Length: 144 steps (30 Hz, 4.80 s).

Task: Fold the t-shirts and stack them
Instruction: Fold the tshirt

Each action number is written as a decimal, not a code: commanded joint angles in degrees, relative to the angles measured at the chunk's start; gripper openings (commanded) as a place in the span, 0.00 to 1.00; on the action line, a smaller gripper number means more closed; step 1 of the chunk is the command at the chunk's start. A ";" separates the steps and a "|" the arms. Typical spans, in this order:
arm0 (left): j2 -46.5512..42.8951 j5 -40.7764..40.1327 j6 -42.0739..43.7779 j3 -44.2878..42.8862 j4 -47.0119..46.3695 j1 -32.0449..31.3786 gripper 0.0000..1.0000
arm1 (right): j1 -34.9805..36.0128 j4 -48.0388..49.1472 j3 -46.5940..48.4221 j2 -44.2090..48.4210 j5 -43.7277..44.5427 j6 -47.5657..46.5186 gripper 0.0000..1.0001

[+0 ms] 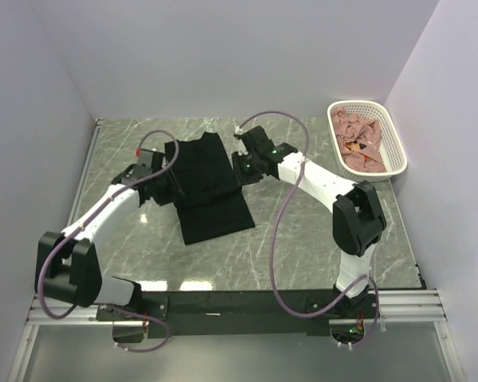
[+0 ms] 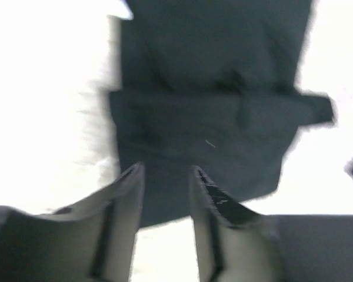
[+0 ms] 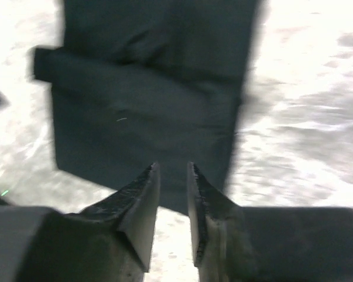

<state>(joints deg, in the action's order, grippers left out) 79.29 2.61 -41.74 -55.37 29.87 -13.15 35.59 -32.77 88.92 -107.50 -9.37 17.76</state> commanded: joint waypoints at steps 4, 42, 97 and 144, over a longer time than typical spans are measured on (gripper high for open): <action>-3.88 0.55 -5.10 5.35 -5.07 -11.19 0.27 | 4.39 9.48 -3.67 -1.04 -5.57 3.33 0.21; -3.16 1.87 -9.33 20.30 -10.80 -17.09 0.22 | -1.49 41.46 -27.21 0.88 -27.81 17.57 0.30; -23.78 2.22 -21.82 27.88 -8.48 -7.09 0.16 | -11.42 53.17 -46.95 8.90 -39.41 23.64 0.34; -17.93 -12.19 -10.37 11.15 13.46 -7.41 0.73 | -2.84 5.18 -33.90 17.41 -0.67 9.74 0.56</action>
<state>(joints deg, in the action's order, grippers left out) 62.94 -6.20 -49.58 -47.13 36.10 -18.31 27.92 -19.42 56.45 -93.45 -20.40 27.73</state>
